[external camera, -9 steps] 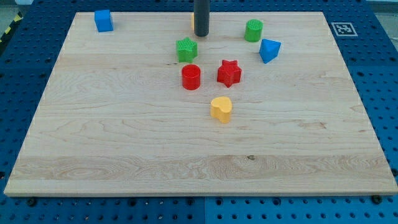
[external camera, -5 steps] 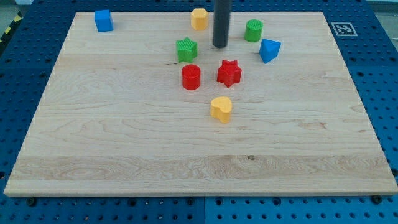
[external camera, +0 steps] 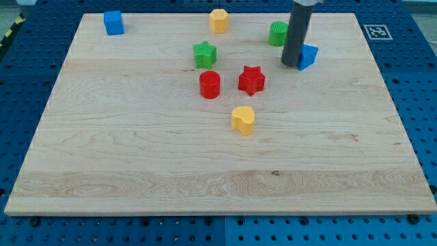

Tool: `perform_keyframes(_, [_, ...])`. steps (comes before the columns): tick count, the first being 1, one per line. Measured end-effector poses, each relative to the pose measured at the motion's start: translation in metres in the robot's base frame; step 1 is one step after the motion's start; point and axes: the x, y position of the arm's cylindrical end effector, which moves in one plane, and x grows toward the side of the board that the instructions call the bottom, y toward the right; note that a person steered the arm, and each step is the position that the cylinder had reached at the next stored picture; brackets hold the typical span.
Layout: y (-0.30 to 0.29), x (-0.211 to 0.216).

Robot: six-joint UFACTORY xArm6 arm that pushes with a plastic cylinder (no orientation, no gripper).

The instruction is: Push the blue triangle right a bit

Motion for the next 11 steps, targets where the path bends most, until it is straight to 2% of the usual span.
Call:
perform_keyframes(4, [0.073,0.002])
perform_keyframes(11, [0.076,-0.024])
